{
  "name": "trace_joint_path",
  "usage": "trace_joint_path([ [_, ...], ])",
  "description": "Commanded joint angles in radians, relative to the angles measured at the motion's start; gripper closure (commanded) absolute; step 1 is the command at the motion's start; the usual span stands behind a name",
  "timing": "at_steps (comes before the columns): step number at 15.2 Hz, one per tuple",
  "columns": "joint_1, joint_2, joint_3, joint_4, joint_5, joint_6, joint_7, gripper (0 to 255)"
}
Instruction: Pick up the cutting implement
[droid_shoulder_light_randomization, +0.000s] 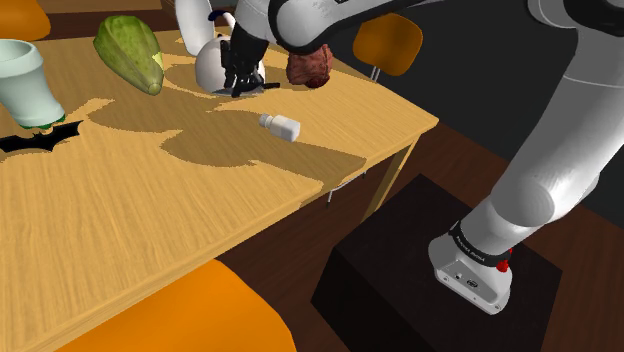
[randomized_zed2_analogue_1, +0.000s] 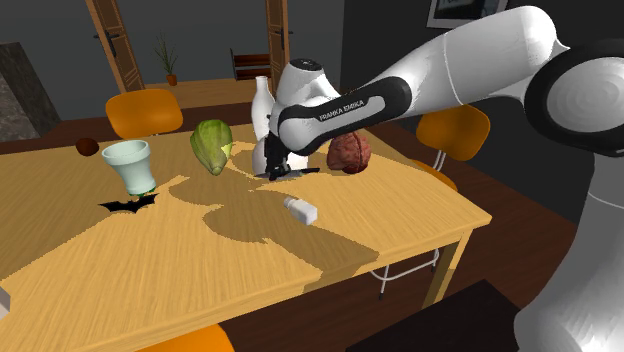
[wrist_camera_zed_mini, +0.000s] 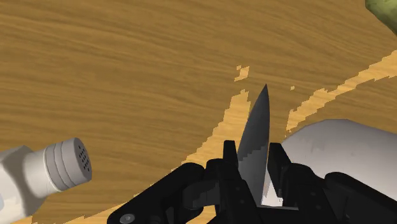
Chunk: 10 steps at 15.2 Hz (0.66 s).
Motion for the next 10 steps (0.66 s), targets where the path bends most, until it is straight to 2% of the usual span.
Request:
trace_joint_path([
  [1, -0.004, -0.010, 0.006, 0.018, 0.012, -0.025, -0.009, 255],
  [10, -0.013, -0.039, 0.020, 0.081, 0.046, -0.111, -0.030, 255],
])
